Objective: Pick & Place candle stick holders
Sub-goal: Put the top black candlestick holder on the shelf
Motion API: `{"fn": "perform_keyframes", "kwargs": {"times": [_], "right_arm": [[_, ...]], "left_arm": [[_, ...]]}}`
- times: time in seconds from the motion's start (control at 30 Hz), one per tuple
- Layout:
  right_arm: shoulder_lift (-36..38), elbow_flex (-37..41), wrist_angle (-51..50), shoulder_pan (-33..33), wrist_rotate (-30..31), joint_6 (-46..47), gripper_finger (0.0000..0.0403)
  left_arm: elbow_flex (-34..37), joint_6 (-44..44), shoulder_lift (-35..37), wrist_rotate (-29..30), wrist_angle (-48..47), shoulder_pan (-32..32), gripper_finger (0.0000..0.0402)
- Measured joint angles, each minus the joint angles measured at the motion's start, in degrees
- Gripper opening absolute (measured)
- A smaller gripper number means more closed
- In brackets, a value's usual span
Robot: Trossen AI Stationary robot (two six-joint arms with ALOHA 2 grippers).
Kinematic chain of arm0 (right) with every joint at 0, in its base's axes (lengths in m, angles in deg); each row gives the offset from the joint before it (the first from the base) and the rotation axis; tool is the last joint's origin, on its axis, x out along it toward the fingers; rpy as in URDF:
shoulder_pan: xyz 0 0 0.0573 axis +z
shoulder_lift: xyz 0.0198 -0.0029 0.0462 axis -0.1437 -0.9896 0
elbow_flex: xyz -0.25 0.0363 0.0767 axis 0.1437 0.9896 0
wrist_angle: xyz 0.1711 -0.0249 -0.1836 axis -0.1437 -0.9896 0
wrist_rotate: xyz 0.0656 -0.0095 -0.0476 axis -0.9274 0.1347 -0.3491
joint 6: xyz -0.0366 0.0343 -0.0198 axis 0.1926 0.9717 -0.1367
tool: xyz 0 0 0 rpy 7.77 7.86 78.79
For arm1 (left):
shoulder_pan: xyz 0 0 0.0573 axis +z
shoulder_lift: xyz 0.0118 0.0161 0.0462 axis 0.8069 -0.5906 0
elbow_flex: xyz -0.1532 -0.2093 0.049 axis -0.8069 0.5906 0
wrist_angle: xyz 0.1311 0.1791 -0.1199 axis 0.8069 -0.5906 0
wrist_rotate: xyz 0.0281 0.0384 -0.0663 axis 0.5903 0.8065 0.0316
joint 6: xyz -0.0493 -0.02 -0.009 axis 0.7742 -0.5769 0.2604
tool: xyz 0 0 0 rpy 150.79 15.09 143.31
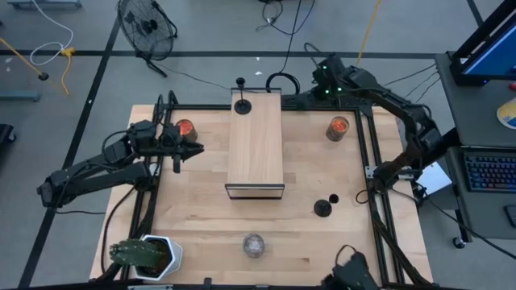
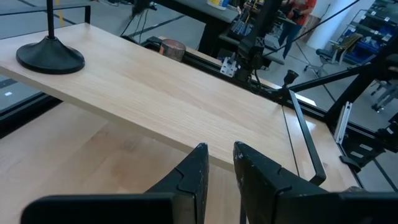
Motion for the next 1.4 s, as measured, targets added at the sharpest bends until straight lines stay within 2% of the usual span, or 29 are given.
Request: {"fn": "perform_keyframes", "kwargs": {"times": [0.13,0.27,0.5,0.77,0.87,1.03,1.4], "right_arm": [[4.6,0.0,-2.5,0.0,-0.5,0.7,0.0001],[9.2,0.0,-3.8,0.2,-3.5,2.4,0.0001],[15.6,0.0,-2.3,0.7,-15.4,5.9,0.0001],[18.8,-0.3,7.6,3.1,-27.3,13.9,0.0001],[17.6,-3.1,7.9,4.4,-29.7,15.6,0.0001],[13.1,-10.0,5.4,7.0,-29.7,15.5,0.0001],[-0.7,-28.9,-13.0,9.7,-29.6,10.7,0.0001]], "left_arm": [[0.0,0.0,0.0,0.0,0.5,0.0,0.0081],[0.0,0.0,0.0,0.0,1.8,0.0,0.0081],[0.0,0.0,0.0,0.0,2.9,0.0,0.0081],[0.0,0.6,0.0,0.0,2.9,0.0,0.0081],[0.0,0.6,0.0,-0.4,2.9,0.0,0.0081],[0.0,0.6,0.0,-0.5,2.9,0.0,0.0081],[0.0,1.5,0.0,-0.6,2.8,0.0,0.0081]]}}
